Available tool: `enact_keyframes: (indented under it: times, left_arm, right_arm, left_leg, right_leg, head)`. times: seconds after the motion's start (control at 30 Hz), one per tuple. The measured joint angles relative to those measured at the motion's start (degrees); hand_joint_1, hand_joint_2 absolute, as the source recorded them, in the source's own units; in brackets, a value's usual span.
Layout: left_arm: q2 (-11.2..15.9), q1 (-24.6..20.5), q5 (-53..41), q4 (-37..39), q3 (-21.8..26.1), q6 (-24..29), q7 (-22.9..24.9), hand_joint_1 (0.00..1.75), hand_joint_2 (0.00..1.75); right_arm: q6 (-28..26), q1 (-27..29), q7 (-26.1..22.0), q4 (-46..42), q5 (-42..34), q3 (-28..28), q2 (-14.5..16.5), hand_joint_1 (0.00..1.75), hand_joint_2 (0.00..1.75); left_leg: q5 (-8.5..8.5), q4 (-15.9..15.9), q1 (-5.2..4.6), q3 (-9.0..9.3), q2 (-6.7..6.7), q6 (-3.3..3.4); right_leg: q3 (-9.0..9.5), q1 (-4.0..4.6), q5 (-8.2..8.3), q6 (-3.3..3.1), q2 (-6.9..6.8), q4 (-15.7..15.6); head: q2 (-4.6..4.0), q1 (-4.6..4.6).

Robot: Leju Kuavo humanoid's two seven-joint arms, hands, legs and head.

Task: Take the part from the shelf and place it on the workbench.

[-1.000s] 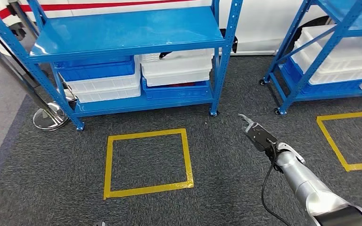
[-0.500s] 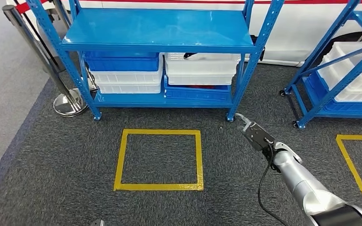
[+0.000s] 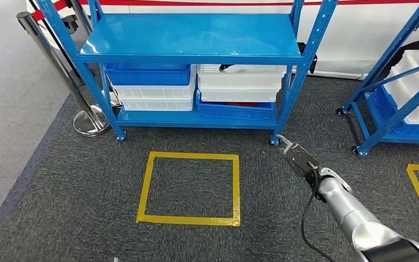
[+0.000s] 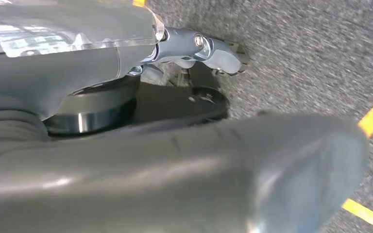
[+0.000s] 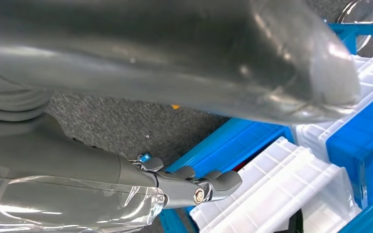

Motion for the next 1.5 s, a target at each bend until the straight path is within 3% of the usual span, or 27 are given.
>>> enact_keyframes:
  times: [0.07, 0.1, 0.13, 0.2, 0.23, 0.3, 0.37, 0.4, 0.47, 0.5, 0.57, 0.6, 0.63, 0.67, 0.77, 0.8, 0.83, 0.9, 0.97, 1.0, 1.07, 1.13, 1.17, 1.27, 1.3, 1.4, 1.5]
  left_arm:
    - [0.04, 0.23, 0.01, 0.01, 0.15, 0.02, 0.01, 0.00, 0.00]
    - [0.09, 0.38, 0.01, 0.01, 0.21, 0.03, 0.02, 0.00, 0.00]
    - [0.14, 0.51, 0.02, 0.02, 0.25, 0.04, 0.04, 0.00, 0.00]
    - [0.21, 0.70, 0.03, 0.02, 0.28, 0.04, 0.06, 0.00, 0.00]
    - [0.22, 0.75, 0.04, 0.02, 0.29, 0.04, 0.07, 0.00, 0.00]
    - [0.25, 0.75, 0.06, 0.01, 0.30, 0.03, 0.10, 0.00, 0.00]
    - [0.24, 0.65, 0.11, -0.02, 0.31, 0.05, 0.13, 0.00, 0.00]
    - [0.24, 0.62, 0.14, -0.03, 0.32, 0.07, 0.13, 0.00, 0.00]
    - [0.21, 0.53, 0.16, -0.04, 0.34, 0.08, 0.15, 0.00, 0.00]
    - [0.17, 0.51, 0.14, -0.05, 0.34, 0.08, 0.19, 0.00, 0.00]
    - [0.10, 0.56, 0.08, -0.05, 0.34, 0.09, 0.33, 0.00, 0.00]
    - [0.09, 0.61, 0.04, -0.05, 0.34, 0.10, 0.42, 0.00, 0.00]
    - [0.08, 0.64, 0.00, -0.05, 0.34, 0.10, 0.49, 0.00, 0.00]
    - [0.06, 0.66, -0.04, -0.05, 0.34, 0.10, 0.54, 0.00, 0.00]
    - [-0.02, 0.74, -0.14, -0.04, 0.34, 0.11, 0.66, 0.00, 0.00]
    - [-0.02, 0.75, -0.18, -0.05, 0.34, 0.13, 0.71, 0.00, 0.00]
    - [-0.03, 0.72, -0.22, -0.05, 0.34, 0.15, 0.74, 0.00, 0.00]
    - [-0.03, 0.53, -0.28, -0.07, 0.34, 0.17, 0.78, 0.00, 0.00]
    - [-0.02, 0.31, -0.29, -0.07, 0.34, 0.17, 0.77, 0.00, 0.00]
    - [-0.02, 0.28, -0.29, -0.07, 0.34, 0.17, 0.77, 0.00, 0.00]
    - [-0.02, 0.33, -0.29, -0.07, 0.34, 0.18, 0.78, 0.00, 0.00]
    - [-0.01, 0.46, -0.26, -0.07, 0.34, 0.23, 0.77, 0.00, 0.00]
    - [0.00, 0.52, -0.24, -0.07, 0.34, 0.26, 0.75, 0.00, 0.00]
    - [0.14, 0.65, -0.11, -0.04, 0.34, 0.28, 0.68, 0.00, 0.00]
    - [0.18, 0.67, -0.07, -0.04, 0.34, 0.27, 0.66, 0.00, 0.00]
    - [0.19, 0.62, -0.02, -0.07, 0.34, 0.20, 0.55, 0.00, 0.00]
    - [0.20, 0.50, 0.04, -0.07, 0.36, 0.14, 0.47, 0.00, 0.00]
  right_arm:
    - [0.26, -0.03, 0.15, 0.59, -0.23, 0.00, 0.01, 0.00, 0.00]
    - [0.40, -0.02, 0.21, 0.90, -0.36, 0.00, 0.02, 0.00, 0.00]
    - [0.50, -0.03, 0.24, 1.17, -0.48, -0.01, 0.02, 0.00, 0.00]
    - [0.50, -0.17, 0.26, 1.63, -0.66, -0.02, 0.09, 0.00, 0.00]
    - [0.46, -0.29, 0.28, 1.88, -0.73, -0.03, 0.17, 0.00, 0.00]
    - [0.42, -0.47, 0.38, 2.34, -0.83, -0.04, 0.36, 0.00, 0.00]
    - [0.39, -0.66, 0.46, 2.59, -0.87, -0.05, 0.49, 0.00, 0.00]
    - [0.39, -0.79, 0.46, 2.66, -0.90, -0.07, 0.55, 0.00, 0.00]
    - [0.44, -1.15, 0.49, 2.93, -0.95, -0.10, 0.56, 0.00, 0.00]
    - [0.48, -1.24, 0.53, 3.14, -0.97, -0.11, 0.55, 0.00, 0.00]
    - [0.56, -1.24, 0.60, 3.57, -0.98, -0.11, 0.51, 0.00, 0.00]
    - [0.58, -1.20, 0.61, 3.75, -1.02, -0.12, 0.50, 0.00, 0.00]
    - [0.60, -1.19, 0.61, 3.90, -1.05, -0.12, 0.48, 0.00, 0.00]
    - [0.61, -1.19, 0.61, 4.02, -1.08, -0.13, 0.45, 0.00, 0.00]
    - [0.64, -1.05, 0.58, 4.53, -1.13, -0.13, 0.30, 0.00, 0.00]
    - [0.67, -0.99, 0.55, 4.67, -1.15, -0.14, 0.26, 0.00, 0.00]
    - [0.68, -1.02, 0.50, 4.77, -1.19, -0.16, 0.23, 0.00, 0.00]
    - [0.67, -1.23, 0.38, 4.75, -1.27, -0.22, 0.21, 0.00, 0.00]
    - [0.67, -1.41, 0.30, 4.73, -1.31, -0.30, 0.20, 0.00, 0.00]
    - [0.71, -1.40, 0.24, 4.72, -1.31, -0.33, 0.20, 0.00, 0.00]
    - [0.80, -1.36, 0.09, 4.74, -1.32, -0.37, 0.21, 0.00, 0.00]
    - [0.93, -1.34, -0.04, 4.81, -1.33, -0.37, 0.22, 0.00, 0.00]
    - [0.98, -1.36, -0.06, 4.85, -1.33, -0.37, 0.25, 0.00, 0.00]
    - [1.10, -1.55, -0.10, 5.12, -1.39, -0.36, 0.55, 0.00, 0.00]
    - [1.18, -1.66, -0.10, 5.25, -1.41, -0.34, 0.69, 0.00, 0.00]
    - [1.32, -2.04, -0.12, 5.42, -1.46, -0.28, 0.92, 0.00, 0.00]
    - [1.25, -2.56, -0.22, 5.46, -1.50, -0.26, 0.97, 0.00, 0.00]
  left_leg:
    - [-1.31, 6.75, 0.07, -4.78, 0.29, -0.18]
    - [-0.25, 7.39, 0.06, -5.98, 0.33, -0.12]
    - [1.99, 5.54, 0.03, -5.91, 0.35, 0.05]
    - [7.64, -2.59, -0.25, -3.19, 0.50, 0.82]
    - [9.18, -6.13, -0.47, -1.73, 0.59, 1.31]
    - [9.10, -9.02, -0.88, -0.16, 0.71, 2.25]
    - [8.19, -9.79, -0.77, 0.99, 0.61, 2.97]
    - [7.81, -10.38, -0.63, 1.94, 0.53, 3.33]
    - [7.03, -11.41, -0.39, 4.02, 0.34, 3.78]
    - [6.44, -11.67, -0.40, 4.93, 0.20, 3.92]
    - [5.01, -11.82, -0.36, 6.71, -0.17, 3.91]
    - [4.19, -11.82, -0.35, 7.70, -0.35, 3.87]
    - [3.34, -11.81, -0.35, 8.79, -0.49, 3.79]
    - [2.44, -11.79, -0.34, 9.95, -0.57, 3.68]
    - [-0.44, -11.40, -0.48, 12.60, -0.77, 2.92]
    - [-1.24, -11.28, -0.56, 13.11, -0.81, 2.55]
    - [-1.63, -10.92, -0.64, 13.47, -0.80, 2.20]
    - [-1.33, -9.15, -0.61, 13.05, -0.60, 1.63]
    - [-0.94, -3.86, -0.46, 10.20, -0.22, 1.09]
    - [-1.71, -0.34, -0.34, 7.89, -0.01, 0.81]
    - [-5.20, 5.39, -0.23, 3.02, 0.23, 0.39]
    - [-7.10, 5.78, -0.23, 0.36, 0.34, 0.45]
    - [-5.84, 3.51, -0.27, 0.22, 0.37, 0.69]
    - [4.26, -7.23, -0.85, 1.51, 0.55, 2.25]
    - [6.52, -9.36, -1.07, 1.77, 0.60, 2.73]
    - [7.31, -11.06, -1.08, 2.80, 0.51, 3.63]
    - [7.06, -11.90, -0.78, 4.54, 0.42, 4.35]
  right_leg:
    - [1.17, 0.15, -1.04, -0.07, -0.14, 0.02]
    - [1.87, 0.20, -1.64, -0.04, -0.18, 0.03]
    - [2.69, 0.22, -2.28, 0.03, -0.20, 0.02]
    - [4.48, 0.28, -3.79, 0.29, -0.31, -0.07]
    - [5.15, 0.33, -4.46, 0.56, -0.30, -0.19]
    - [6.21, 0.44, -5.25, 1.32, -0.31, -0.70]
    - [6.32, 0.38, -4.29, 2.09, -0.27, 0.46]
    - [5.38, 0.29, -3.07, 2.34, -0.22, 2.76]
    - [1.11, 0.12, -1.61, 2.68, -0.06, 9.51]
    - [-1.45, 0.08, -2.39, 2.85, 0.01, 12.62]
    - [-5.77, -0.02, -6.81, 3.23, 0.04, 15.49]
    - [-7.10, -0.08, -8.73, 3.38, 0.04, 15.07]
    - [-7.81, -0.13, -9.22, 3.48, 0.02, 13.41]
    - [-8.00, -0.16, -7.76, 3.51, 0.01, 10.64]
    - [-7.41, 0.10, 4.22, 2.69, -0.08, 1.36]
    - [-7.29, 0.26, 6.66, 2.11, -0.07, 0.18]
    - [-7.21, 0.43, 7.25, 1.48, -0.03, 0.06]
    - [-6.54, 0.38, 6.39, 0.46, 0.17, 0.21]
    - [-5.37, 0.31, 5.49, -0.34, 0.24, 0.00]
    - [-4.75, 0.34, 4.92, -0.59, 0.22, -0.09]
    - [-3.49, 0.40, 3.73, -0.78, 0.22, -0.08]
    - [-1.96, 0.48, 2.44, -0.77, 0.24, -0.08]
    - [-1.09, 0.55, 1.80, -0.73, 0.24, -0.08]
    - [0.91, 0.80, 0.02, -0.35, 0.22, -0.13]
    - [1.17, 0.85, -0.39, -0.06, 0.26, -0.29]
    - [1.71, 0.87, -0.53, 1.04, 0.35, 0.00]
    - [0.22, 0.64, -1.32, 1.61, 0.27, 4.13]
  head:
    - [0.00, 0.00]
    - [0.00, 0.00]
    - [0.00, 0.00]
    - [0.00, 0.01]
    - [0.01, 0.00]
    - [0.02, -0.01]
    - [0.02, -0.01]
    - [0.02, 0.00]
    - [0.01, 0.02]
    - [0.00, 0.03]
    - [0.00, 0.03]
    - [0.00, 0.03]
    - [0.00, 0.04]
    - [0.00, 0.04]
    - [0.01, 0.06]
    - [0.02, 0.06]
    - [0.02, 0.04]
    - [0.02, 0.02]
    - [0.01, 0.01]
    - [0.01, 0.01]
    - [0.00, -0.01]
    - [0.00, -0.01]
    - [0.00, -0.01]
    - [0.00, -0.01]
    - [0.01, -0.01]
    - [0.02, -0.01]
    - [0.01, 0.01]
